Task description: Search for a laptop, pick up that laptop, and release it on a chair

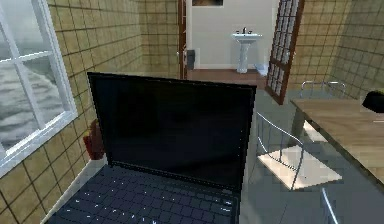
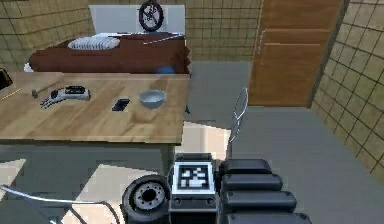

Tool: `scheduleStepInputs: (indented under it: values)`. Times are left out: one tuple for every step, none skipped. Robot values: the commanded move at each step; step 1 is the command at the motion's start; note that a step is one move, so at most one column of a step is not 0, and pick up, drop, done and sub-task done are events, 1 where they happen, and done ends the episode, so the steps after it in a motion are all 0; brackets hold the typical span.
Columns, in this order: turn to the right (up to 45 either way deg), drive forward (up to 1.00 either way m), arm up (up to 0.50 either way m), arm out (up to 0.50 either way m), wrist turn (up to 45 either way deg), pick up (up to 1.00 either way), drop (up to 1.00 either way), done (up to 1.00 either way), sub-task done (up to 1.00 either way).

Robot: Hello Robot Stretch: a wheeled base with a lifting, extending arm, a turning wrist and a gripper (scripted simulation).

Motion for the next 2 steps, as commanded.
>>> scheduleStepInputs:
  values:
    - [0.0,0.85,0.0,0.0,0.0,0.0,0.0,0.0,0.0]
    - [45.0,0.0,0.0,0.0,0.0,0.0,0.0,0.0,0.0]
